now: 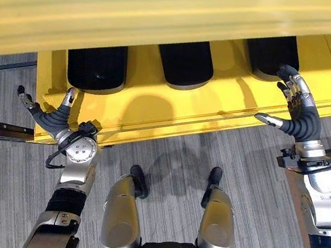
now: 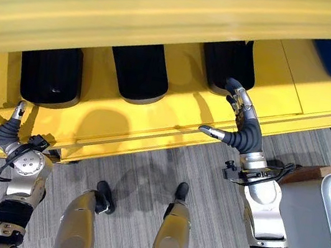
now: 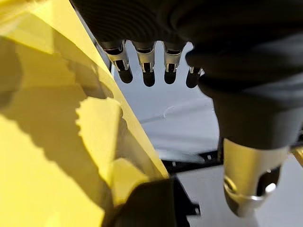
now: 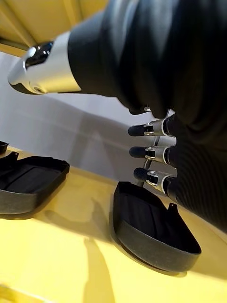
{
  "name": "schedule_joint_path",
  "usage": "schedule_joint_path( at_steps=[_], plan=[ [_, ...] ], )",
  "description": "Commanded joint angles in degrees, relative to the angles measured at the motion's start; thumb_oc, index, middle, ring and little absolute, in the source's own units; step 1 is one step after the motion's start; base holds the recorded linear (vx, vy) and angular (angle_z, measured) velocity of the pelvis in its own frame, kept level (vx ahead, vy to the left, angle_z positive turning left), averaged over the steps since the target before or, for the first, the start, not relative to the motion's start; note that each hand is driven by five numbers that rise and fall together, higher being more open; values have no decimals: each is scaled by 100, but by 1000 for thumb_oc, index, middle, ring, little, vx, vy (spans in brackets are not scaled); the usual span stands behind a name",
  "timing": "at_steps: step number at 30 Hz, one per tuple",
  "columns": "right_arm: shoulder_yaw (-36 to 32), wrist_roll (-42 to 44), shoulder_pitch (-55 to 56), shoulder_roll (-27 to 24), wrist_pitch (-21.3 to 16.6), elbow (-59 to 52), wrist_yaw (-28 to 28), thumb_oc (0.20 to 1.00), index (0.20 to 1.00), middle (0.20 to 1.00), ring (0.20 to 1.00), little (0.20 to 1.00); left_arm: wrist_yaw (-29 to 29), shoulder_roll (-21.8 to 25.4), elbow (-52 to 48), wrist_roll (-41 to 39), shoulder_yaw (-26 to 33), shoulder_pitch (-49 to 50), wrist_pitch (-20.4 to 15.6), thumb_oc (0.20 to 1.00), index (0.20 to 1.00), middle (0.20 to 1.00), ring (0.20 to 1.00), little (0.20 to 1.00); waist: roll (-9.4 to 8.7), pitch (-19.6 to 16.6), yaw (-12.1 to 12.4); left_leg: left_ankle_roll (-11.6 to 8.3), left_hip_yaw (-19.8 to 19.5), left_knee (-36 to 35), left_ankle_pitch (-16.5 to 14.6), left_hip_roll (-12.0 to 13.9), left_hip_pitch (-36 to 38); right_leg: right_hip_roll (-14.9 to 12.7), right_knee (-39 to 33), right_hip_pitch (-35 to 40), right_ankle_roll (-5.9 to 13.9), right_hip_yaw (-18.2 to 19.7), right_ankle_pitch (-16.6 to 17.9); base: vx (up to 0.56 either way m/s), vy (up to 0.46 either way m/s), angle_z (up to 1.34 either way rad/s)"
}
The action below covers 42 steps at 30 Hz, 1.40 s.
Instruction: Move parts from the plastic box to the shelf.
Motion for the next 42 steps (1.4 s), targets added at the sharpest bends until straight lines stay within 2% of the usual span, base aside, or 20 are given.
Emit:
schedule_joint_path(
  at_steps=[1,8,23,32,42],
  plan=[
    [-242,-91,-131,-153,-493,-329,25,1000,1000,1000,1000,1000,54,465,-122,580,1,-204,-241,1000,1000,1000,1000,1000,9,-125,59,45,442,-235,-280,213,772,-176,793,-542,-22,-428,-273,-55,37,-3],
    [-148,-113,-262,-209,-416,-288,22,1000,1000,1000,1000,1000,-9,691,209,558,-10,-509,-85,1000,1000,1000,1000,1000,30,-124,3,34,473,-169,-289,220,710,-172,862,-649,-30,-382,-264,-14,22,-5],
    [-53,-97,-361,-279,-324,-268,82,1000,1000,1000,1000,1000,106,792,726,295,87,-808,-17,1000,1000,1000,1000,1000,44,-124,-72,31,477,-103,-322,214,653,-147,958,-774,-27,-274,-291,0,0,0],
    [-45,-22,-340,-363,-334,-259,69,1000,1000,1000,1000,1000,-449,899,933,406,-66,-844,-95,1000,1000,1000,1000,1000,19,-122,-121,31,521,-66,-350,232,618,-102,973,-838,-32,-255,-296,4,3,-1],
    [10,-58,-296,-391,-398,-199,71,1000,1000,1000,1000,1000,-679,946,1050,390,-218,-923,-175,1000,1000,1000,1000,1000,23,-123,-159,67,534,-32,-412,206,650,-93,1003,-854,-31,-198,-280,3,2,0]
  ],
)
